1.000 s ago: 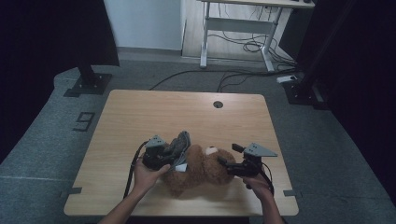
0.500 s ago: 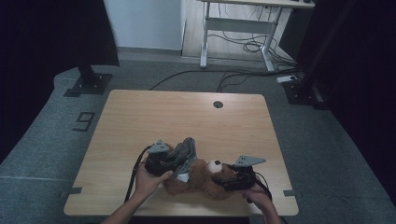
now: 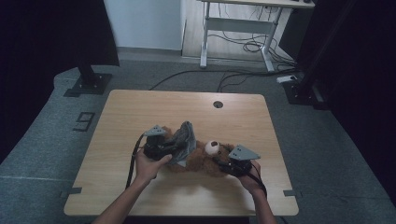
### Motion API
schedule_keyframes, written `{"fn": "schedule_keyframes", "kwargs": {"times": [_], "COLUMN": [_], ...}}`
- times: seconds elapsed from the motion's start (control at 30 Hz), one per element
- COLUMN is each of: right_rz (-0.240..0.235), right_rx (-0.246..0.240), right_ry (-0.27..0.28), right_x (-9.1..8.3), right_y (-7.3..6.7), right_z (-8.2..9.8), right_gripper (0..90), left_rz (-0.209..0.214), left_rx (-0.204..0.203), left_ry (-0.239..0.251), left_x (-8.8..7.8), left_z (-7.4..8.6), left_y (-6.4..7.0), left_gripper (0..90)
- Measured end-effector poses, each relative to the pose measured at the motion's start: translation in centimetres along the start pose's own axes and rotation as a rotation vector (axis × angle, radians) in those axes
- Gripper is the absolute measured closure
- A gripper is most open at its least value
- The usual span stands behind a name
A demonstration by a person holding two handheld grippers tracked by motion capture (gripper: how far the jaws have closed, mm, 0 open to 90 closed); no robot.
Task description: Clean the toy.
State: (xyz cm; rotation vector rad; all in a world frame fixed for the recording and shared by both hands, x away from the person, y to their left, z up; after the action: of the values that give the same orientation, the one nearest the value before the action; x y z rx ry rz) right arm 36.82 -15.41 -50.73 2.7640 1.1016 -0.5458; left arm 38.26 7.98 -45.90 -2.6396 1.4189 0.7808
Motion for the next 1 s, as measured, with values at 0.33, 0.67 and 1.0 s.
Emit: {"fn": "schedule_keyframes", "kwargs": {"times": [0.33, 0.67, 1.0], "right_rz": [0.011, 0.041, 0.055], "right_rx": [-0.007, 0.061, 0.074], "right_ry": [0.004, 0.011, 0.006], "right_x": [0.3, -0.1, -0.1], "right_y": [0.3, 0.8, 0.9], "right_z": [2.4, 3.1, 3.2], "right_gripper": [38.0, 35.1, 36.1], "left_rz": [0.053, -0.012, -0.107], "left_rx": [0.096, 0.074, 0.041], "left_ry": [-0.118, -0.078, -0.02], "left_x": [6.1, 4.5, -0.4], "left_z": [-0.2, 1.4, 3.5], "left_y": [4.0, 1.7, -1.5], "left_gripper": [76.0, 76.0, 75.6]}}
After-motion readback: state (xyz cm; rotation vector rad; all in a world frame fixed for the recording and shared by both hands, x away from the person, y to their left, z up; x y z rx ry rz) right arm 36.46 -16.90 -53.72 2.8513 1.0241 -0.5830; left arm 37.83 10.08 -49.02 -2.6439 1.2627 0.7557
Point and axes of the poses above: each handheld gripper's, and its own axes: x roughly forward along the jaws, z roughly out of its underside, y roughly to its right, the point moved 5 cm from there along x, roughly forward along the jaws, and after that the axes turned 10 degrees about x, right-handed, at the moved point
